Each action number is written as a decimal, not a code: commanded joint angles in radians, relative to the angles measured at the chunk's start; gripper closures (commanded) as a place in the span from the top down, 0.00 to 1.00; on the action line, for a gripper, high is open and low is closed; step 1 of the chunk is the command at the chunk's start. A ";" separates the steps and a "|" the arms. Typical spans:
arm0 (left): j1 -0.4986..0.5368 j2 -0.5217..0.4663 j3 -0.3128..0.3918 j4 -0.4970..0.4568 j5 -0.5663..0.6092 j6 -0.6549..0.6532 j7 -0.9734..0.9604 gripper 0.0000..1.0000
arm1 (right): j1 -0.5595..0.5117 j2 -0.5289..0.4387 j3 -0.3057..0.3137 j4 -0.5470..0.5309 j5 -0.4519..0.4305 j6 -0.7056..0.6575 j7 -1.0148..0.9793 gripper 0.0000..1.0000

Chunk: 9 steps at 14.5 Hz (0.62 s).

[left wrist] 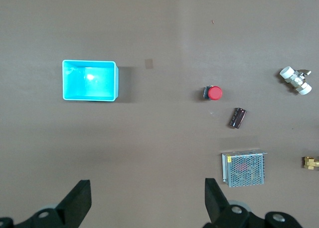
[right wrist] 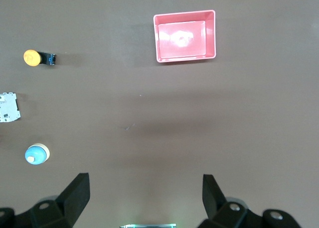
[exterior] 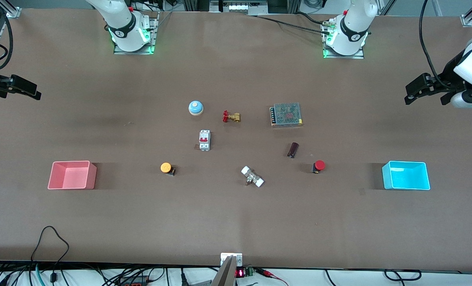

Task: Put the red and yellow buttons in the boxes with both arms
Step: 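Move the right gripper to the yellow button while the left gripper reaches the red button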

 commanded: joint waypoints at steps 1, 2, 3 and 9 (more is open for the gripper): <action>0.004 0.022 0.000 0.040 -0.016 -0.019 0.024 1.00 | -0.001 -0.020 0.004 -0.025 -0.002 -0.008 -0.015 1.00; 0.004 0.022 0.001 0.038 -0.016 -0.019 0.025 1.00 | 0.001 -0.014 0.005 -0.023 -0.003 -0.002 -0.015 1.00; 0.004 0.022 0.001 0.035 -0.016 -0.019 0.025 1.00 | 0.002 -0.011 0.005 -0.025 0.001 0.002 -0.015 1.00; -0.013 0.089 -0.017 0.032 -0.017 -0.036 -0.035 1.00 | 0.116 0.154 0.012 -0.025 0.023 0.165 0.002 1.00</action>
